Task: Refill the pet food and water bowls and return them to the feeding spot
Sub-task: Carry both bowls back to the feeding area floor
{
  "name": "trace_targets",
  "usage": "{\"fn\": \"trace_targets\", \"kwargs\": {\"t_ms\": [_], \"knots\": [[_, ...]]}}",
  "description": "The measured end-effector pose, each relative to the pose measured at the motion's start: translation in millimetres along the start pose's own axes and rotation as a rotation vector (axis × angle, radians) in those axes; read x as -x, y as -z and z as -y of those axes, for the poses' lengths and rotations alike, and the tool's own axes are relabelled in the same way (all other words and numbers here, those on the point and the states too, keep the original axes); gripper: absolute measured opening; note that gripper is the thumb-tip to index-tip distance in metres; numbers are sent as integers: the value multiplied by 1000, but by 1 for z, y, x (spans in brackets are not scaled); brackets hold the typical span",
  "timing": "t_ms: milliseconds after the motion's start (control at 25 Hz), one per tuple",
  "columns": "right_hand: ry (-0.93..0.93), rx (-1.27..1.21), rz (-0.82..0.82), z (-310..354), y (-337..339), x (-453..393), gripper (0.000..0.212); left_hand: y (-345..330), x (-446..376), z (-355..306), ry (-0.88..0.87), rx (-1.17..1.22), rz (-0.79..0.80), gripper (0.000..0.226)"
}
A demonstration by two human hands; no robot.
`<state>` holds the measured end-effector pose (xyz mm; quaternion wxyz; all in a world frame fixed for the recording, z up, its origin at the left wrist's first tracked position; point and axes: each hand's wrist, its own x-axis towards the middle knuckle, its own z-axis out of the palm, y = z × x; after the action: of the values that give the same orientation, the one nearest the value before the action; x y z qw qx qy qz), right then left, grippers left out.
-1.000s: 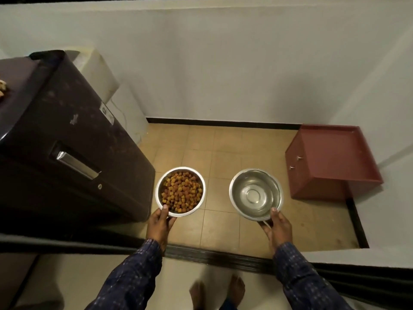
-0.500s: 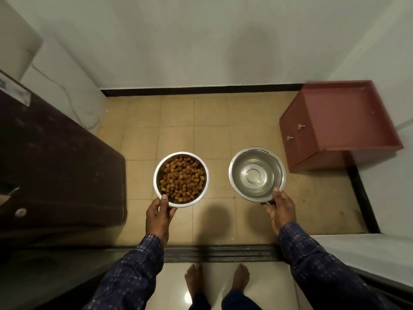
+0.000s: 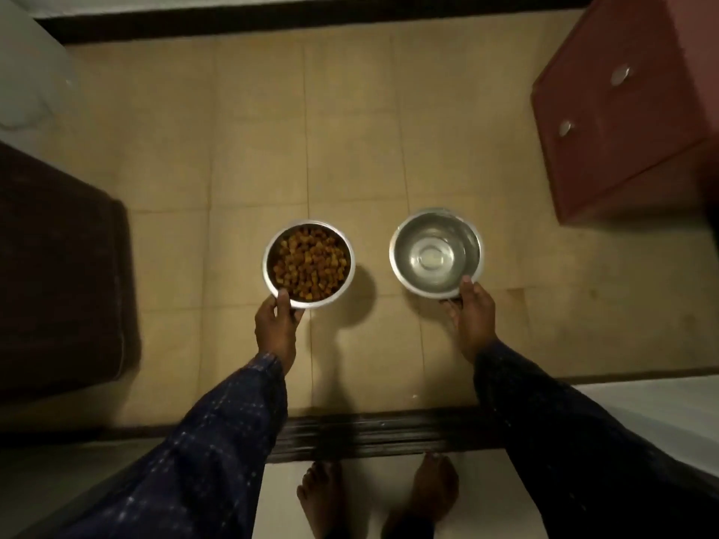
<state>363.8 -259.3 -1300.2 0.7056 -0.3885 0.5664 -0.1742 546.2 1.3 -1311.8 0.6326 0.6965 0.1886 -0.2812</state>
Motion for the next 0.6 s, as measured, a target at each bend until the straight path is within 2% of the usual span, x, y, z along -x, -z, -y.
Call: {"fn": "trace_targets", "kwargs": {"t_ms": [240,440,600], "knots": [[-28,-47,-34,-106,13,-100,21,-22,-72,106,7,-63,-26,43],[-44,5,-24,-146,21,-138,35,-30,-111,138,-15,-226,-54,51],[-48,25,-33,-160,19,-154,37,-33,-131,144,-31,-241,-42,49]]}}
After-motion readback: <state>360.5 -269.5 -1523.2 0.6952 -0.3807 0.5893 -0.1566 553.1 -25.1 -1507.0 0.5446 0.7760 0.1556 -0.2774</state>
